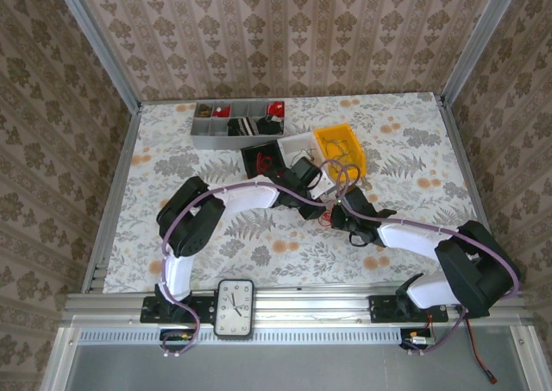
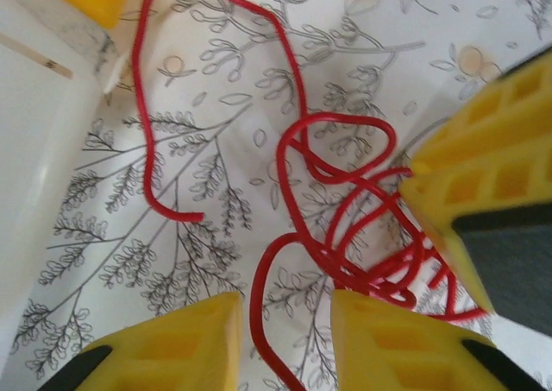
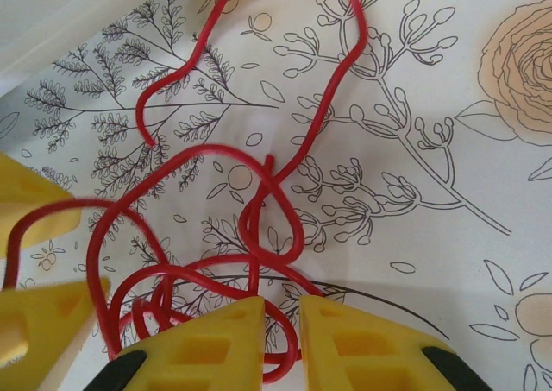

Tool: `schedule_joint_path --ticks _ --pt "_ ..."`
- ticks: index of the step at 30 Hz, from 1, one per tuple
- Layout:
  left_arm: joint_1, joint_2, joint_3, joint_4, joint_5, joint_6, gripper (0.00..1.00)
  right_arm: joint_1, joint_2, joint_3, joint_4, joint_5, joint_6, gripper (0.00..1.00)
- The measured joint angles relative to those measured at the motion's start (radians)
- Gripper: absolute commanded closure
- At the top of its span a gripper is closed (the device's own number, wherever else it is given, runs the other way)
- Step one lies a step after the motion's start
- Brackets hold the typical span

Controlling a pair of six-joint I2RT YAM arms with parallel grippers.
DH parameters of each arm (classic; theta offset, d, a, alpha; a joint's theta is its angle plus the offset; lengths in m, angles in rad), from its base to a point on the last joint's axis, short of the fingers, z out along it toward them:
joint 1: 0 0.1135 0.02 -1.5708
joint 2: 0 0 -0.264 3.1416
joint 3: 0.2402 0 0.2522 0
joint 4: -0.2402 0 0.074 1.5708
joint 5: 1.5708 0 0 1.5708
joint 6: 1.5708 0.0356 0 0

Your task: Untangle the cables

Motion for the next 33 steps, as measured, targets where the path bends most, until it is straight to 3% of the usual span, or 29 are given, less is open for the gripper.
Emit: schedule_joint_path --ticks 5,14,22,27,33 --pt "0.000 0.023 0.000 0.007 -0.023 -0.018 1.00 0.000 0.000 0.000 0.000 0.000 0.000 0.82" --pt "0.001 -0.024 -0.117 0.111 -0.091 -0.088 1.00 0.000 -0.010 -0.001 -0.037 0.052 0.029 0.79" --pt "0.036 -0.369 -0.316 0.196 -0.190 -0.163 1.00 -0.035 -0.049 -0.049 -0.092 0.113 0.103 0.76" --pt "0.065 -0.487 -0.321 0.227 -0.107 -0.169 1.00 -0.043 -0.080 -0.079 -0.039 0.094 0.105 0.57" --pt "0.066 -0.451 -0.319 0.170 0.003 -0.160 1.00 -0.031 -0.109 -0.116 0.122 -0.014 0.072 0.53"
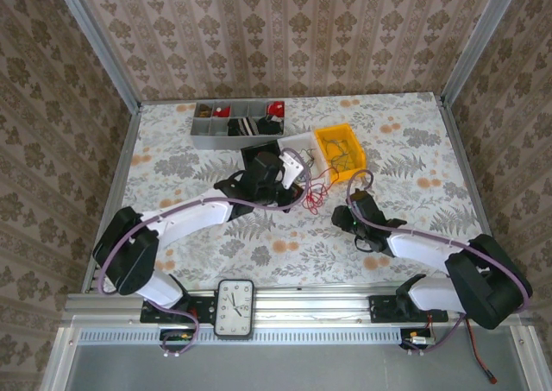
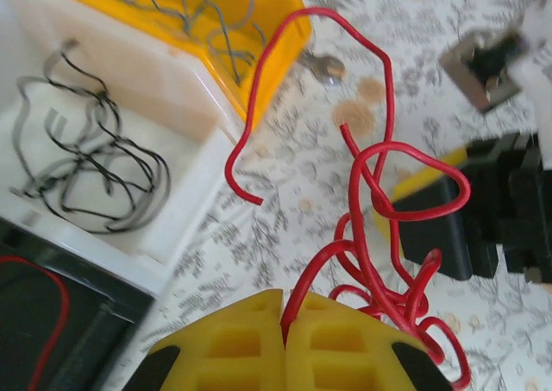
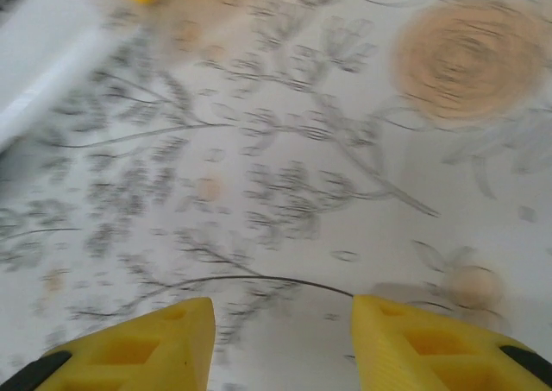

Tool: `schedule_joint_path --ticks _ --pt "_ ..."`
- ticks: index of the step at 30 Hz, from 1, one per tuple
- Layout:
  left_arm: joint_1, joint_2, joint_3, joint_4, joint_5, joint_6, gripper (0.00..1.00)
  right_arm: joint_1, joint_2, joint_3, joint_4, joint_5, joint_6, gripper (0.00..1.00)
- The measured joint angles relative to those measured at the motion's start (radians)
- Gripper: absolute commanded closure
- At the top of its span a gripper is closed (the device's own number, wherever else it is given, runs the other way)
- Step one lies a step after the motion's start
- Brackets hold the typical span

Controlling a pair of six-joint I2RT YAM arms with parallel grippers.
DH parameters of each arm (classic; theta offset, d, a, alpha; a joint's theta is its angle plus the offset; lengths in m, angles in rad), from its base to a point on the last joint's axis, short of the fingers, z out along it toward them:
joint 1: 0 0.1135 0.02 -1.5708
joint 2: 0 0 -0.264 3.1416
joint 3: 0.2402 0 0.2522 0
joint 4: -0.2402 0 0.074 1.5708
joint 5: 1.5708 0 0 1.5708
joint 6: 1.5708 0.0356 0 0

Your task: Untangle the cables

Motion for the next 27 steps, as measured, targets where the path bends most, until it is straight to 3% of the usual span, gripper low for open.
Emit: schedule_joint_path --ticks 7,18,27 --pt "0.000 0.063 -0.002 -0.063 0.015 0.026 1.00 0.040 -0.063 -0.003 0.126 -0.063 -0.051 0.53" --pt "-0.014 0.156 -0.002 -0.100 0.029 0.034 1.00 0.043 -0.096 -0.026 0.106 0.024 -0.047 0.54" --pt "-0.021 0.166 -0.002 -0.106 0.038 0.043 1.00 0.043 0.071 0.062 0.063 0.039 -0.048 0.55"
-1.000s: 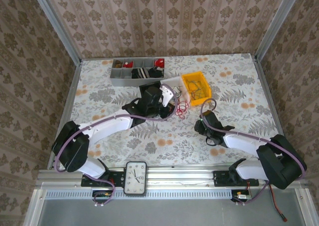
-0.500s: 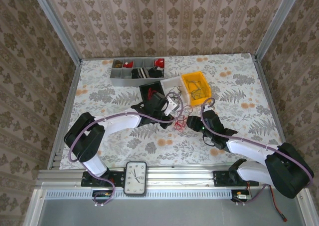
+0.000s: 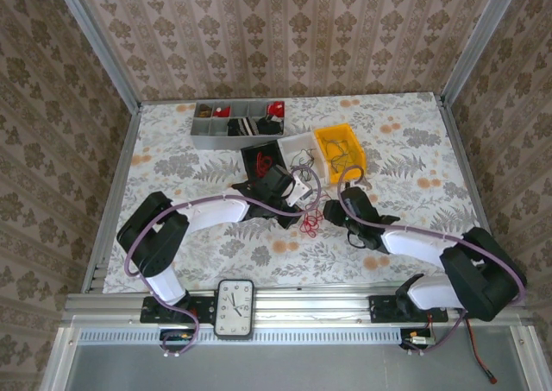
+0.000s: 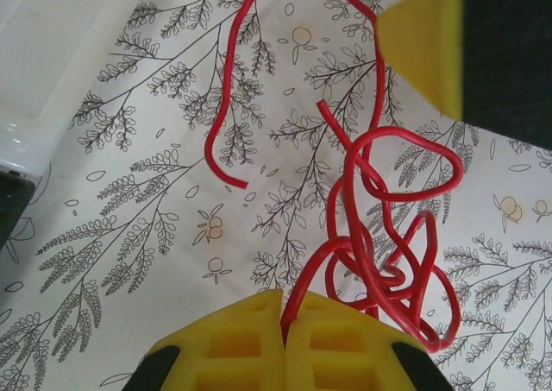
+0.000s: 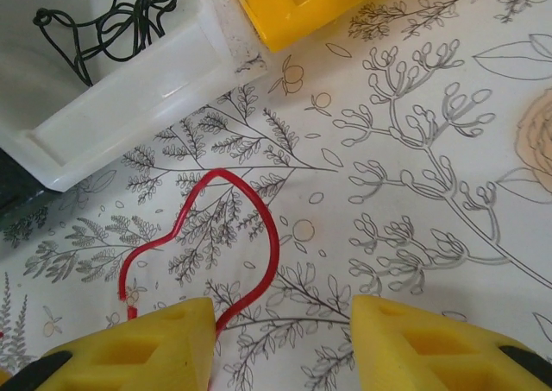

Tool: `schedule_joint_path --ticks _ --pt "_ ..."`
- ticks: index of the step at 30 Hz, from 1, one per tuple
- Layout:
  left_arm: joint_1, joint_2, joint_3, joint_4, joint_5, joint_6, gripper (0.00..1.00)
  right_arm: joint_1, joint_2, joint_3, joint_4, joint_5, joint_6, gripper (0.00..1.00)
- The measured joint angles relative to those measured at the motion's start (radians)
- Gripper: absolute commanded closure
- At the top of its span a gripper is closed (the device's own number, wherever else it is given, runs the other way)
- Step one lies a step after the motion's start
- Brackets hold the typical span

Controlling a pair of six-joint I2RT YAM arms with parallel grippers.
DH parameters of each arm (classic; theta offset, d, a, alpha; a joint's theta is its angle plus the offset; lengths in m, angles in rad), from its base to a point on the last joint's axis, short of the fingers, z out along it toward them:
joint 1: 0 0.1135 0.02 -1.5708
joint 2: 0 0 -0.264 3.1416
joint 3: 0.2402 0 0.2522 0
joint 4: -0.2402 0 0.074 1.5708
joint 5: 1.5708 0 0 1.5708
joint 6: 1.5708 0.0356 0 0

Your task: Untangle the cables

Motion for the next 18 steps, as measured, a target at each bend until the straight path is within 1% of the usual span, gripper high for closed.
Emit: schedule_joint_path --ticks 5,10,12,14,17,18 --pt "0.000 0.005 0.000 -0.002 0.000 0.003 1.00 -0.001 0.092 0.083 -0.016 -0.004 -0.003 0.56" --pt "-0.002 0.005 0.000 -0.001 0.000 0.006 1.00 -0.001 0.196 0.158 -0.071 -0.016 -0.002 0.62" --pt "-0.002 0.005 0.000 -0.001 -0.001 0.006 1.00 -0.001 0.231 0.181 -0.095 -0.026 0.003 0.72" --pt "-0.002 0.005 0.000 -0.001 -0.002 0.006 1.00 -0.001 0.251 0.193 -0.113 -0.023 0.008 0.89" --pt "-0.002 0.005 0.000 0.002 -0.031 0.003 1.00 -0.010 0.251 0.195 -0.134 -0.014 0.026 1.00" --pt "-0.002 0.005 -0.002 0.006 -0.050 -0.002 1.00 -0.010 0.251 0.198 -0.137 -0.012 0.035 1.00"
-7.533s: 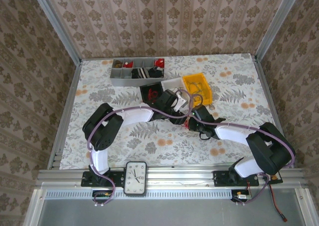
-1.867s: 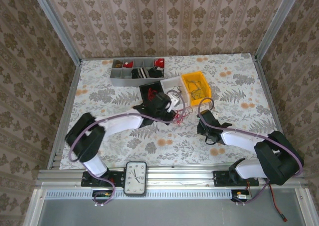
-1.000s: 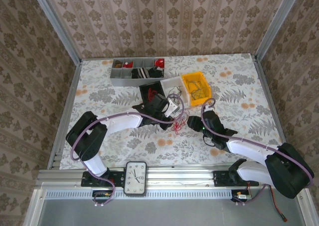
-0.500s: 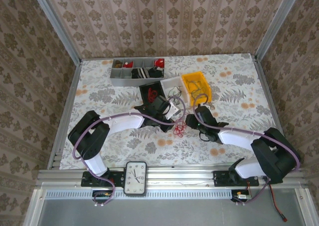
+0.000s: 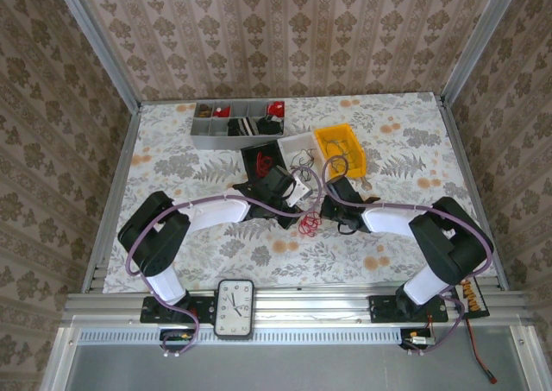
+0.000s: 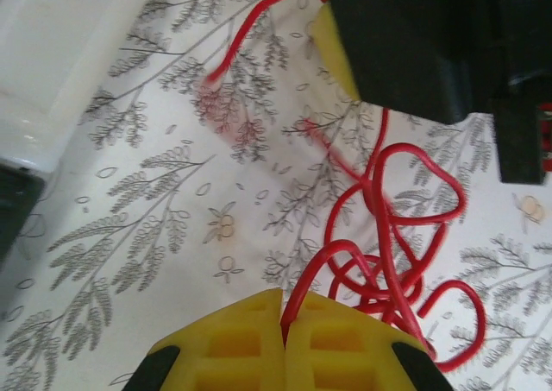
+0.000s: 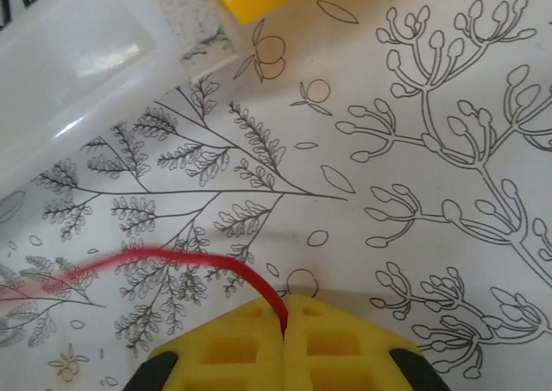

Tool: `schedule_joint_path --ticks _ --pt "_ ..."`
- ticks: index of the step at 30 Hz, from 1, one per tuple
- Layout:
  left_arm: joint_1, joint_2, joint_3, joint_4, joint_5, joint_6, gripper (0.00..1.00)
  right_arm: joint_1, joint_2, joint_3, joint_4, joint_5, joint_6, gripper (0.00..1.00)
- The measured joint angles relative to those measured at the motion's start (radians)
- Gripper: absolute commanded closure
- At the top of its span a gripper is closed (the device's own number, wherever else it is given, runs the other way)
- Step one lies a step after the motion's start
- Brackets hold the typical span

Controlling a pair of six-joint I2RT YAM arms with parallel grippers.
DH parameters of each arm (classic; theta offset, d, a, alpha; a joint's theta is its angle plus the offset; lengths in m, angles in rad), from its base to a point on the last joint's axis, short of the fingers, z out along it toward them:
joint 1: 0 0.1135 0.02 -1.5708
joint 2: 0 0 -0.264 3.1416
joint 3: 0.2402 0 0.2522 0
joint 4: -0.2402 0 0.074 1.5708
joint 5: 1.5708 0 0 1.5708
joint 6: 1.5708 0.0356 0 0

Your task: Untangle the cables

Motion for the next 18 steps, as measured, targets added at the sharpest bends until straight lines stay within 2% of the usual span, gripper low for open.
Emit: schedule_joint_path --ticks 3,9,15,18 --pt "0.005 -0.015 -0.037 0.040 -0.074 -0.029 1.00 -0.003 -0.003 0.000 -0.007 0.011 0.019 1.00" --pt "0.037 -0.132 -0.146 0.090 -0.141 -0.082 1.00 -0.027 -0.037 -0.037 -0.005 0.018 0.076 1.00" --pt "0.085 -0.307 -0.196 0.125 -0.211 -0.125 1.00 -0.045 -0.063 -0.064 -0.006 0.030 0.129 1.00" --pt "0.140 -0.420 -0.231 0.129 -0.262 -0.163 1.00 -0.050 -0.068 -0.070 -0.003 0.031 0.150 1.00"
